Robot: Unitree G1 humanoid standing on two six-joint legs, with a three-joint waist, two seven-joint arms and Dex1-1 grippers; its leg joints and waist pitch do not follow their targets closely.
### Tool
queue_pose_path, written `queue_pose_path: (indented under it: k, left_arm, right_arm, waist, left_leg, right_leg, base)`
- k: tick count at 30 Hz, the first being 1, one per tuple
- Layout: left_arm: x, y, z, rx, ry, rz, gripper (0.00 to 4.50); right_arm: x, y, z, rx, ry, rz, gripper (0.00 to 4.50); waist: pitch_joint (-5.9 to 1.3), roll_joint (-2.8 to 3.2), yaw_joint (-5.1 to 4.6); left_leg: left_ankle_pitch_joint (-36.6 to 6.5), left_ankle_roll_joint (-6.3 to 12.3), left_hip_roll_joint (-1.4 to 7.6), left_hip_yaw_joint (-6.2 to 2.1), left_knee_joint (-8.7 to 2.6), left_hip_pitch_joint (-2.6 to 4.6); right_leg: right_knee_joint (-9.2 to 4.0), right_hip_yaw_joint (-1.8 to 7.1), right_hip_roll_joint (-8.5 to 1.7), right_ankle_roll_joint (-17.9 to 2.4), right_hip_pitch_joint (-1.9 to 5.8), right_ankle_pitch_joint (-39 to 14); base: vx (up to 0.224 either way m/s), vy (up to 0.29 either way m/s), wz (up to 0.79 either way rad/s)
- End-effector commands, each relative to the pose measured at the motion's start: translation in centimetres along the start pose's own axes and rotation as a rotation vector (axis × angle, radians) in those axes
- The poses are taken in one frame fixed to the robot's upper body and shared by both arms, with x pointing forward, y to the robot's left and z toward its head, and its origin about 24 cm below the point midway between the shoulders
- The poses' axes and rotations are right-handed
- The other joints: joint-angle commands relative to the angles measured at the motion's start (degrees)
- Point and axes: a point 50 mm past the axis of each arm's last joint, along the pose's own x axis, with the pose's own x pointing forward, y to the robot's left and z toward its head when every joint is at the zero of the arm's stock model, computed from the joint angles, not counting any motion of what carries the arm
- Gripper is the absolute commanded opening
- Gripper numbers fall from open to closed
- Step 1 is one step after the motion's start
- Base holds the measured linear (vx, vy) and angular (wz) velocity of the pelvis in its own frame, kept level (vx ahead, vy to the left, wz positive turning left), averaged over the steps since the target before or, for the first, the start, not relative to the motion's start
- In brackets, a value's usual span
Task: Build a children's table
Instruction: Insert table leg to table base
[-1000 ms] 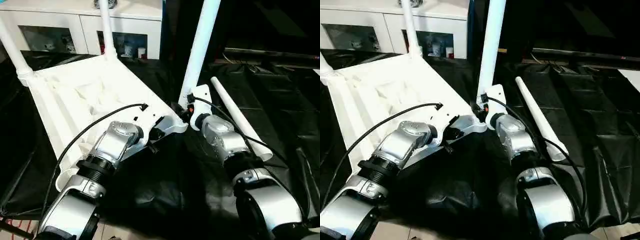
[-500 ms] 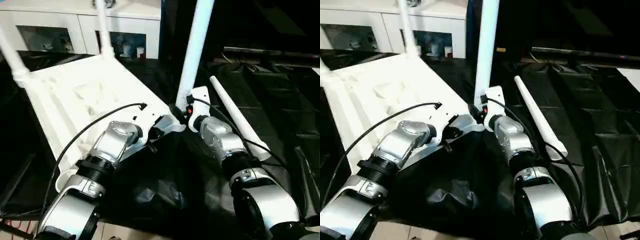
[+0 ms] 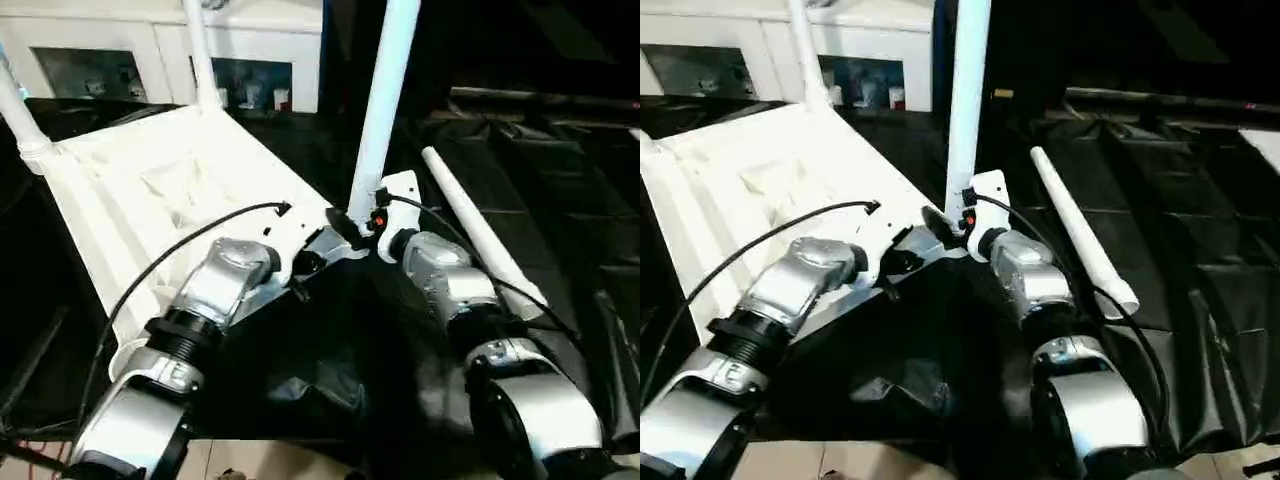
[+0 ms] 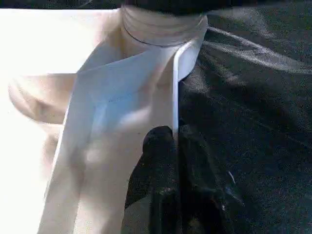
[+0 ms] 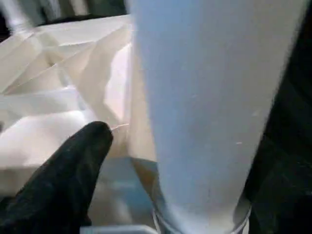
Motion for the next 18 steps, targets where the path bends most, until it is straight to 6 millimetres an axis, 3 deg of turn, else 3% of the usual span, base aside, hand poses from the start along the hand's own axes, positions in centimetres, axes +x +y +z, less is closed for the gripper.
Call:
queue_pose_path:
  k: [1,2,5,11,18]
  left_arm:
    - [-0.1,-0.7,2.4,0.057,-0.116,-0.040,0.00]
    - [-0.3,-0.7,2.2,0.055,-0.119,-0.058,0.00]
    - [-0.8,-0.7,1.6,0.074,-0.124,-0.094,0.00]
    - [-1.6,-0.8,0.9,0.121,-0.137,-0.164,0.00]
    - [-2.8,-1.5,-0.1,0.182,-0.149,-0.301,0.00]
  right_arm:
    - [0.5,2.0,-0.7,-0.023,0.048,0.135,4.41]
    - [0.0,1.6,-0.3,-0.054,0.043,0.156,4.41]
    - [-1.2,0.8,0.1,-0.106,0.050,0.192,4.41]
    - [-3.4,-0.1,0.4,-0.166,0.074,0.257,4.41]
    - [-5.9,-0.6,0.1,-0.190,0.122,0.332,4.41]
  waist:
    - [-4.42,0.54,0.69]
    - [-4.40,0.61,0.74]
    - [-4.19,0.48,1.00]
    - [-3.93,0.50,1.84]
    - [-4.04,0.62,2.46]
  left_leg:
    - [-4.4,5.13,3.38,-1.13,-3.72,0.05]
    - [-3.1,6.07,3.41,-1.06,-3.63,-0.01]
    - [-4.1,6.94,3.39,-0.96,-3.58,-0.06]
    - [-5.9,5.42,3.59,-1.02,-3.78,0.21]
    - [-5.5,4.94,3.66,-0.99,-3.79,0.40]
  right_leg:
    - [-3.36,3.43,-5.57,-14.9,4.15,-3.1]
    - [-3.15,3.43,-5.60,-15.8,4.05,-0.7]
    - [-3.42,3.39,-5.67,-15.7,4.16,-2.0]
    - [-3.83,3.43,-5.63,-13.7,4.10,-6.9]
    - [-3.61,3.50,-5.51,-13.1,3.99,-6.0]
  base:
    - [0.000,0.000,0.00]
    - [0.000,0.000,0.00]
    - [0.000,0.000,0.00]
    - [0.000,0.000,0.00]
    - [0.000,0.000,0.00]
